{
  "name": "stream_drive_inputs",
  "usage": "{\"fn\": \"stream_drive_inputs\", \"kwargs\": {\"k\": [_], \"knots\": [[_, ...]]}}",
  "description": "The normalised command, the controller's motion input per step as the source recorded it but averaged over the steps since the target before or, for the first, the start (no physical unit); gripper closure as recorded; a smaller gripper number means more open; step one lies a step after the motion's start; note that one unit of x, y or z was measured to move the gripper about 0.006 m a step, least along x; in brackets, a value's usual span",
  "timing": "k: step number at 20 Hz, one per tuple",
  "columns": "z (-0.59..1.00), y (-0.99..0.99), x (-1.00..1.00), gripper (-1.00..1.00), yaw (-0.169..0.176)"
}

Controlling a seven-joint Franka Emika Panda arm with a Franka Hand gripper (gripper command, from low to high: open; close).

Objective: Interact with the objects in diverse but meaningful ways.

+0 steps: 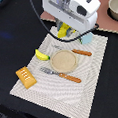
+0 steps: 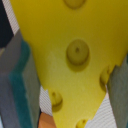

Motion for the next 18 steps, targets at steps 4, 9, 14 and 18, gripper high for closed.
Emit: {"fn": "stream_drive_inputs", "kwargs": {"k": [4,9,14,18], "knots": [[-0.13,0.22,-0.62,1.0,-0.144],[-0.13,0.23,-0.76,1.0,-0.102],[-0.22,0.51,-1.0,1.0,0.0],[-0.19,0.61,-1.0,1.0,0.0]]}}
